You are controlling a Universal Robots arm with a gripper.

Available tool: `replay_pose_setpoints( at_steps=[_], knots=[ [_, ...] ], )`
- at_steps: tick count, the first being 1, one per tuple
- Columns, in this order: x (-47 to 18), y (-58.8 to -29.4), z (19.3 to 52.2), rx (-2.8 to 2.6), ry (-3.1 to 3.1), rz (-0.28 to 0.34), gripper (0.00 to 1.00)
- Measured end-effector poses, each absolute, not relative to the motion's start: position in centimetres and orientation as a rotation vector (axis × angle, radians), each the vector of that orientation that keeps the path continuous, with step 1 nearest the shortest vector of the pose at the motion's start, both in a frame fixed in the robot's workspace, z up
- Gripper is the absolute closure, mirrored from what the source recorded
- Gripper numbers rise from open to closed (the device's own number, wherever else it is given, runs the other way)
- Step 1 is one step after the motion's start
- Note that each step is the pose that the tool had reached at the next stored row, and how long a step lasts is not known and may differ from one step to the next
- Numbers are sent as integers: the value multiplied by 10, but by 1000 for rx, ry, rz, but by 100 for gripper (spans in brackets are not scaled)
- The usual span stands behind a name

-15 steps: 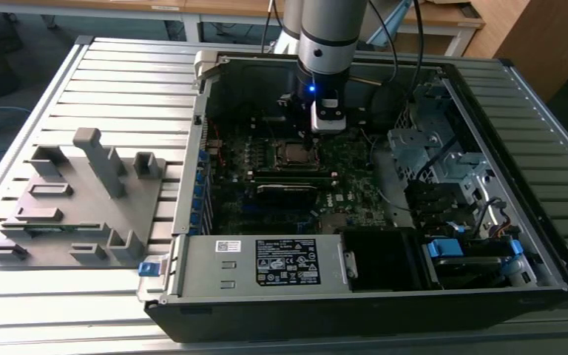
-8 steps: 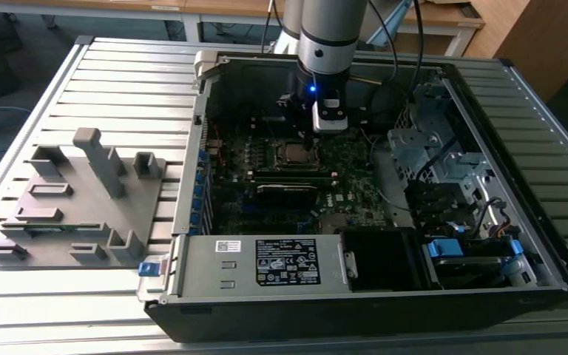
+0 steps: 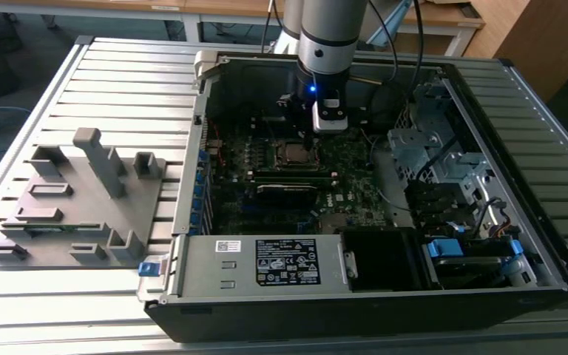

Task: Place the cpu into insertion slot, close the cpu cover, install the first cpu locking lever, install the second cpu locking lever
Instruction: 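Close the cpu cover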

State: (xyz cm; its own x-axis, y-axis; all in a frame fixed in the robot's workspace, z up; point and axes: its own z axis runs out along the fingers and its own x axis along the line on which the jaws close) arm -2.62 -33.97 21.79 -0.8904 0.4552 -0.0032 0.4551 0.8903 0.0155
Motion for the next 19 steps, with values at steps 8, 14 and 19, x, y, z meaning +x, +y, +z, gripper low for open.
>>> replay_pose_setpoints(
  at_steps=[8, 14, 19],
  knots=[
    [-26, -340, 218, 644, 3068, 23, 90],
    [-26, -340, 217, 482, 3099, 23, 90],
    [-26, -340, 217, 344, 3118, 24, 90]
  ],
)
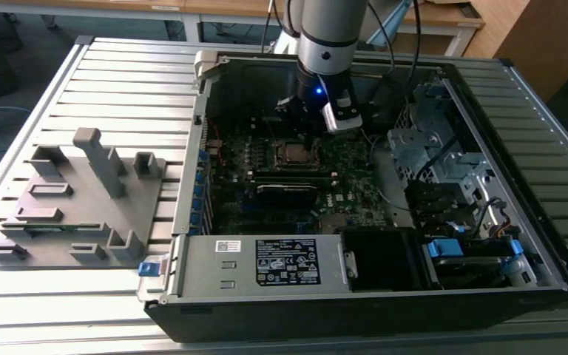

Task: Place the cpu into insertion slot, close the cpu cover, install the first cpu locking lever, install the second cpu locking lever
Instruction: 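Close the cpu cover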

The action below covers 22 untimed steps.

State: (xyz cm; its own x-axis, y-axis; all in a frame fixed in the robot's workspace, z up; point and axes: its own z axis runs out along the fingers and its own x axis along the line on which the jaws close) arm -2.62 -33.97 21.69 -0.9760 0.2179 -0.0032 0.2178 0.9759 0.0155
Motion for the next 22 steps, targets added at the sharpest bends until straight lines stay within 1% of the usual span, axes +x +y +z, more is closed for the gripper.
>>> replay_pose_setpoints(
  at_steps=[6, 22],
  knots=[
    [-26, -340, 216, 185, 3132, 24, 90],
    [-38, -340, 215, 178, 3142, 24, 90]
  ],
)
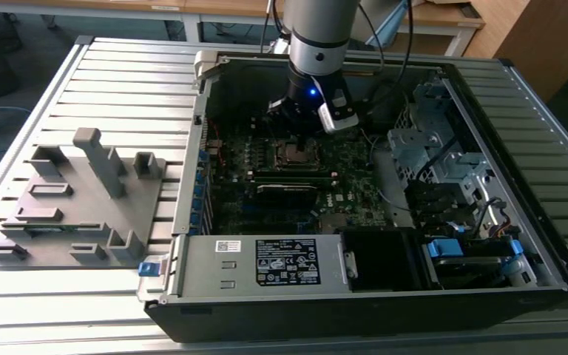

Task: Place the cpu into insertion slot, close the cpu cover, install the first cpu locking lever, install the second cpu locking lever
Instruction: 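Close the cpu cover, then install the first cpu locking lever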

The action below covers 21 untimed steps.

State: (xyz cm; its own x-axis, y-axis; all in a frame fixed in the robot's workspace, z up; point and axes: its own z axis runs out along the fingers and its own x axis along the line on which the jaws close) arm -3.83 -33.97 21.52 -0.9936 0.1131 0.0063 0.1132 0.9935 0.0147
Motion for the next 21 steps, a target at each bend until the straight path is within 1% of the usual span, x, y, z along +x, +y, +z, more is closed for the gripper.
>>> replay_pose_setpoints(
  at_steps=[21],
  knots=[
    [-38, -340, 218, -177, -3112, -21, 90]
  ],
)
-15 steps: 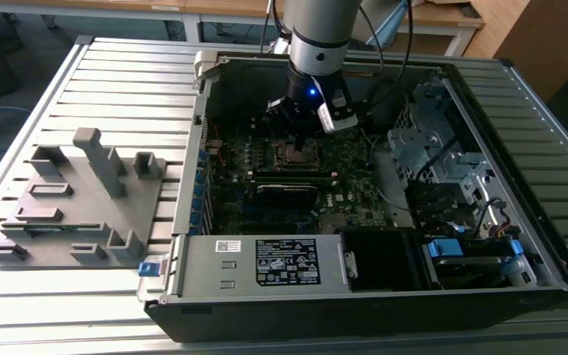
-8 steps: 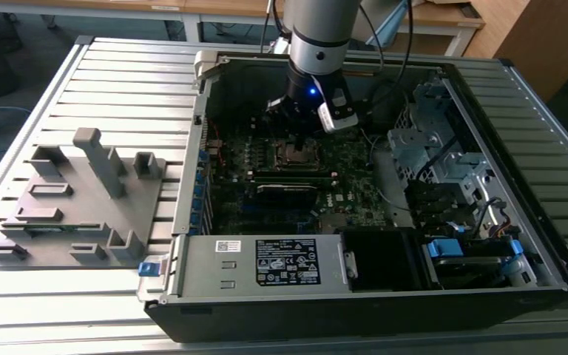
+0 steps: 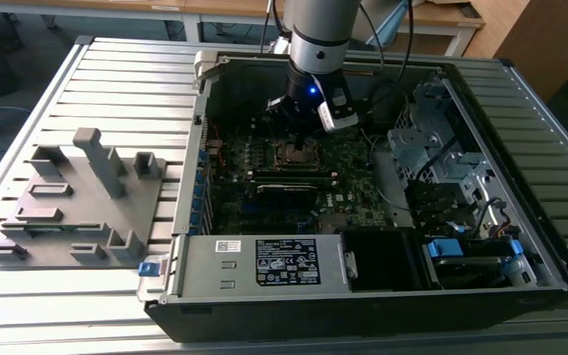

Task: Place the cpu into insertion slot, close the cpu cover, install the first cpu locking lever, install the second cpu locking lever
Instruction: 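Install the first cpu locking lever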

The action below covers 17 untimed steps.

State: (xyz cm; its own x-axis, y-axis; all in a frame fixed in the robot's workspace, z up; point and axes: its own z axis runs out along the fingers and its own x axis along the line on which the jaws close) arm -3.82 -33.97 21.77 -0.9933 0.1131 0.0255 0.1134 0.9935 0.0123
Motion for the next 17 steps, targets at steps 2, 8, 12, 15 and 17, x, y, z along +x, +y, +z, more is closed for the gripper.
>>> replay_pose_setpoints(
  at_steps=[2, 8, 12, 15, 17],
  knots=[
    [-38, -340, 218, -177, -3112, -20, 90],
    [-38, -340, 220, -177, -3112, -22, 90],
    [-38, -340, 220, -177, -3112, -21, 90],
    [-40, -340, 220, -177, -3112, -21, 90],
    [-43, -340, 220, -177, -3112, -21, 90]
  ],
)
